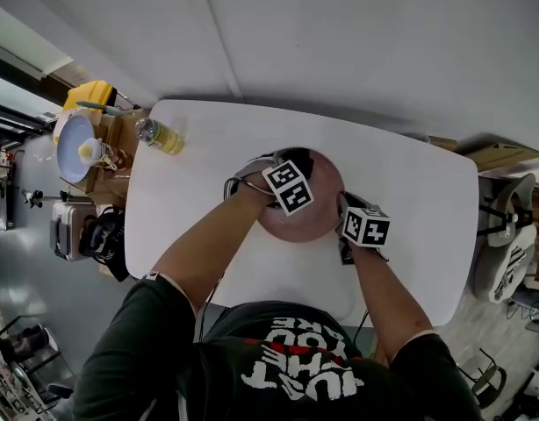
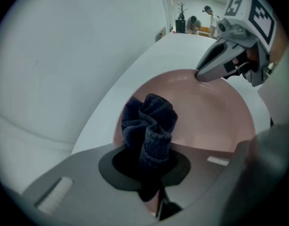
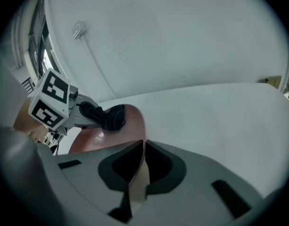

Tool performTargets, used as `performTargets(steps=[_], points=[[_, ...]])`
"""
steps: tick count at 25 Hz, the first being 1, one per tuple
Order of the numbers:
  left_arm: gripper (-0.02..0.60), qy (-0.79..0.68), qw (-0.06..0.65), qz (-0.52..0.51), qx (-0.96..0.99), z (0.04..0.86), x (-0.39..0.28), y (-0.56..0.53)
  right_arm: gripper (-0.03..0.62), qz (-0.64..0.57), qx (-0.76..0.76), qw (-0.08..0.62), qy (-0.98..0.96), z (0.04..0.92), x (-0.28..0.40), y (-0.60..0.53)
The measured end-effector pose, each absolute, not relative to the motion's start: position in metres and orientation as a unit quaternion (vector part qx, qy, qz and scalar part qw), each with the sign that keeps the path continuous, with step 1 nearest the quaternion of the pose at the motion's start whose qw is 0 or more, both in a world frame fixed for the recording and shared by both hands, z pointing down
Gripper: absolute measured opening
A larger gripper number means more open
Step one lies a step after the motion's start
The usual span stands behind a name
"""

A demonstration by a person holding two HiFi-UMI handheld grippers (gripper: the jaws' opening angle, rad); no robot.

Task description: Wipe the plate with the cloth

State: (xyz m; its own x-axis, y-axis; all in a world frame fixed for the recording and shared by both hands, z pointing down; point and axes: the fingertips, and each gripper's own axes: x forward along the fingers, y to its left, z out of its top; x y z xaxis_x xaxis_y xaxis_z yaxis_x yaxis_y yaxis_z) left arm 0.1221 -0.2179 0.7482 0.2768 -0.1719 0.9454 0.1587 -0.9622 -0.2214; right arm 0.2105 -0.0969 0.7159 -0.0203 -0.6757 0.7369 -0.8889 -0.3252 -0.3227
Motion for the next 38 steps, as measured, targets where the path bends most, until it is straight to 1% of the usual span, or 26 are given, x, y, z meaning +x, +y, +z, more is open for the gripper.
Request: performTargets(steps=[3,6,10,13,17,21,28,33,38], points=[[0.046,-0.054,0.172,-0.584,-0.792,0.745,0.142,-0.178,0.011,0.433,0.699,0.109,-0.559,0.716,0.218,-0.098],[0.044,-0.112,0.191,-0.565,-0.795,0.743,0.145,-0.125,0.011,0.433,0.702,0.103,-0.556,0.715,0.222,-0.099],[0.046,-0.195,0.193,-0.563,-0.780,0.742,0.119,-0.067,0.011,0.434,0.702,0.099,-0.556,0.715,0.223,-0.100],[0.046,-0.225,0.175,-0.582,-0.762,0.744,0.083,-0.051,0.011,0.429,0.700,0.106,-0.561,0.715,0.223,-0.100],[0.046,-0.202,0.112,-0.610,-0.758,0.747,0.044,-0.066,0.011,0.421,0.698,0.114,-0.567,0.714,0.223,-0.098],[0.049,-0.136,0.060,-0.627,-0.765,0.746,0.025,-0.110,0.012,0.417,0.696,0.125,-0.571,0.712,0.220,-0.094],[0.054,-0.049,0.036,-0.641,-0.765,0.748,0.040,-0.168,0.012,0.409,0.691,0.140,-0.580,0.710,0.215,-0.093],[0.054,-0.003,0.060,-0.635,-0.770,0.749,0.064,-0.202,0.012,0.407,0.689,0.145,-0.582,0.712,0.212,-0.092],[0.048,-0.006,0.156,-0.616,-0.772,0.747,0.105,-0.208,0.012,0.408,0.691,0.145,-0.579,0.713,0.213,-0.093]])
